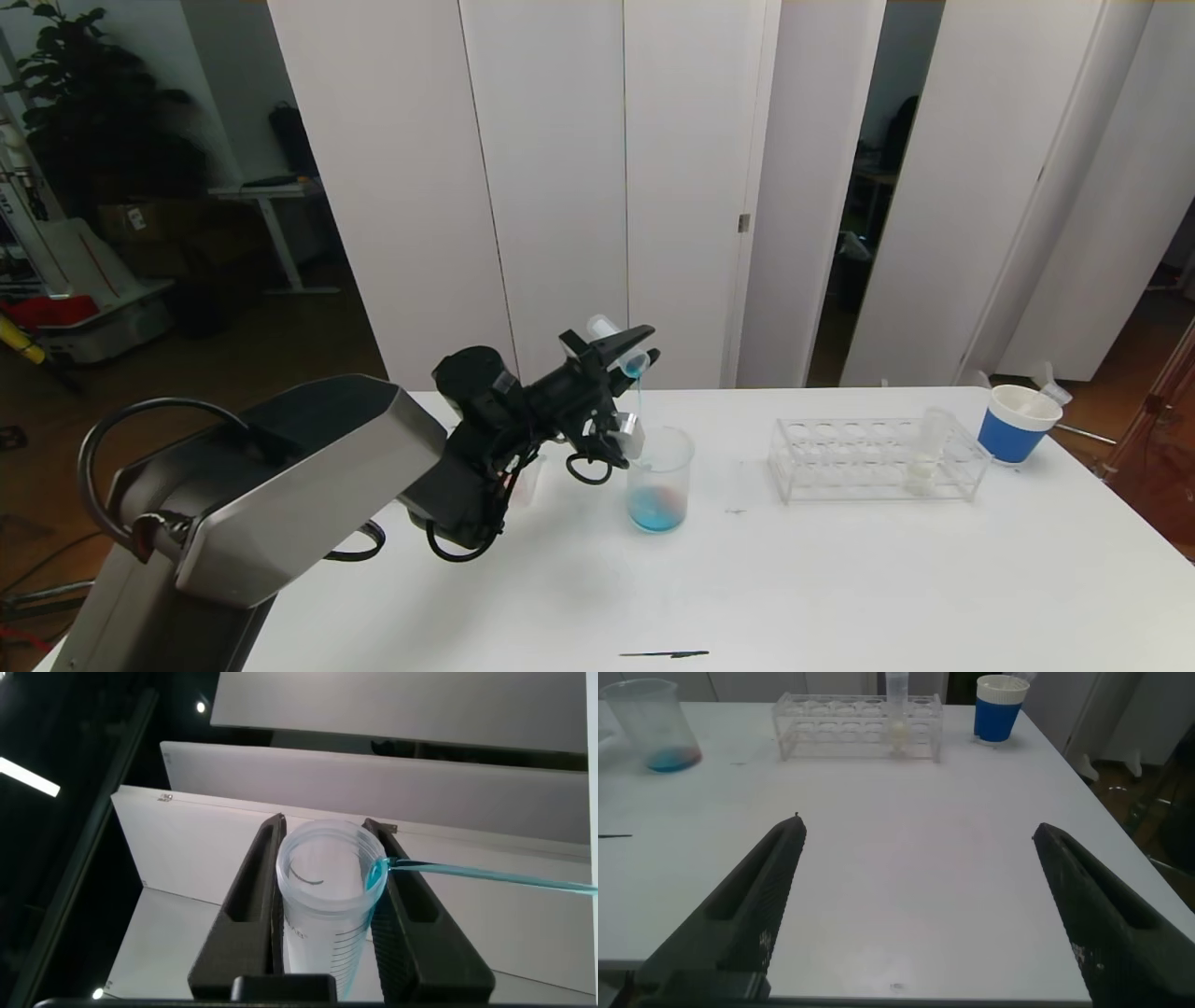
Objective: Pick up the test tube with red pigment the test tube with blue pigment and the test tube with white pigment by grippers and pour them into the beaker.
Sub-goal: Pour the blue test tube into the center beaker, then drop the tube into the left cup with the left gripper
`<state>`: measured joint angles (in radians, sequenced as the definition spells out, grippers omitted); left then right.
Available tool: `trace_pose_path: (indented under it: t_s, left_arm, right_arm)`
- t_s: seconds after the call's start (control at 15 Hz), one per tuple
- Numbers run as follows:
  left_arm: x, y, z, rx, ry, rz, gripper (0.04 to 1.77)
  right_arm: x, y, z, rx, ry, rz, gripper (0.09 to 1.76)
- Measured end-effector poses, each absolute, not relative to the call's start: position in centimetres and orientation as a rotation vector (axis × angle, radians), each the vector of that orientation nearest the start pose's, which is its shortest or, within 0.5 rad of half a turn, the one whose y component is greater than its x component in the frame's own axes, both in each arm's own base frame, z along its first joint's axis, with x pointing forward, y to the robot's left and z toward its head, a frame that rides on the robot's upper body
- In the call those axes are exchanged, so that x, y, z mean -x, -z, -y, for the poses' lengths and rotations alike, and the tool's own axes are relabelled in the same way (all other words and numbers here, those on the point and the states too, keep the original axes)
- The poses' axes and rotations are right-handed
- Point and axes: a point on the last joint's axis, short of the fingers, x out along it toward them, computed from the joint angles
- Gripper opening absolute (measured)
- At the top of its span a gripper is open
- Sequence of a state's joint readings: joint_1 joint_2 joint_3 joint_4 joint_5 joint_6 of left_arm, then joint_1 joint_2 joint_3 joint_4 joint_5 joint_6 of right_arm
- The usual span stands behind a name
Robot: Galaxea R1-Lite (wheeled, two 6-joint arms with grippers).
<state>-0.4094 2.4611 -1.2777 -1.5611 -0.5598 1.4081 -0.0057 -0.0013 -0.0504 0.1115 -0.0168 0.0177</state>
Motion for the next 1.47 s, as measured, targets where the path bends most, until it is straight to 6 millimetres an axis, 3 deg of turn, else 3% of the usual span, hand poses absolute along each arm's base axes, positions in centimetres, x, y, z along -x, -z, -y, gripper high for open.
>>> trace_pose_path:
  t_s: [0.93, 1.27, 1.47]
  left_arm:
    - [-41.7, -10.3, 19.0, -1.3, 0.485, 0.992, 0.6]
    - [-41.0, -13.1, 17.5, -1.245, 0.382, 0.899, 0.6]
    - [-40.6, -14.5, 17.0, -1.129, 0.393, 0.684, 0.6]
  right_arm:
    - [2.7, -7.8, 0.0, -0.018, 0.022, -0.06, 1.74]
    - [2.7, -7.8, 0.0, -0.017, 0.022, -0.06, 1.74]
    - [2.7, -7.8, 0.0, -0.018, 0.023, -0.059, 1.74]
